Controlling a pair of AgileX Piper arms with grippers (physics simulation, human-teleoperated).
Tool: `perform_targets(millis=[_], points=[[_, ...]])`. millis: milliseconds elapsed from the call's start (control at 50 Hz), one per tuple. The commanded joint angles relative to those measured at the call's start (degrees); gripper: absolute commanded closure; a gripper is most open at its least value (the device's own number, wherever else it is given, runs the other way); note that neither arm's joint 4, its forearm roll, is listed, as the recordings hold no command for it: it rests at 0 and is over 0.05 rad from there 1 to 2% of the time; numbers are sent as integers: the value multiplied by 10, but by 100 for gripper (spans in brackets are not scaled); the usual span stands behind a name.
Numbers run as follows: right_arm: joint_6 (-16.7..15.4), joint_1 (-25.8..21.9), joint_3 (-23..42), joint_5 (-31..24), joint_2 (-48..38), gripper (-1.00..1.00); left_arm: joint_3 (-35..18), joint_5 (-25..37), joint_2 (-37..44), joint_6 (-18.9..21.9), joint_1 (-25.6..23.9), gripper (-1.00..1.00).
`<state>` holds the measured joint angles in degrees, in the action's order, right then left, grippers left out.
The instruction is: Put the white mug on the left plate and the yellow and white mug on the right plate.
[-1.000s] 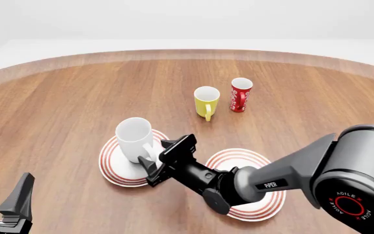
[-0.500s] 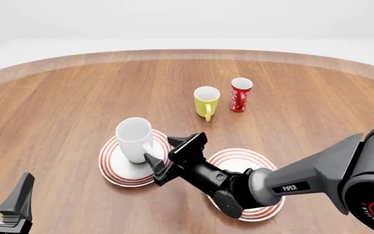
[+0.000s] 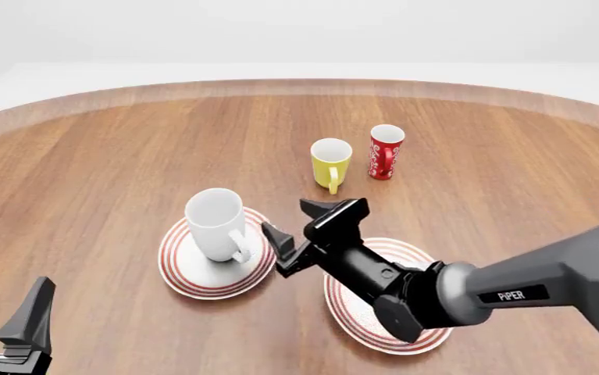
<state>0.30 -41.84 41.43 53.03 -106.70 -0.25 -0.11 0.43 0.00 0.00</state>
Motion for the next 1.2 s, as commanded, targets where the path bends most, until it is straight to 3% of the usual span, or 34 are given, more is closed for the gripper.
perform_targets(millis=[20, 300, 360, 720, 960, 1200], points=[[-6, 40, -19, 12, 23, -100, 0, 0, 0, 0, 0, -100], [-6, 95, -7, 13, 19, -100, 0, 0, 0, 0, 0, -100], [-19, 114, 5, 10, 12, -100, 0, 0, 0, 0, 0, -100], [5, 185, 40, -11, 10, -100, 0, 0, 0, 0, 0, -100], [6, 193, 68, -34, 1, -100, 0, 0, 0, 0, 0, -100], [-15, 195, 116, -65, -33, -100, 0, 0, 0, 0, 0, -100]])
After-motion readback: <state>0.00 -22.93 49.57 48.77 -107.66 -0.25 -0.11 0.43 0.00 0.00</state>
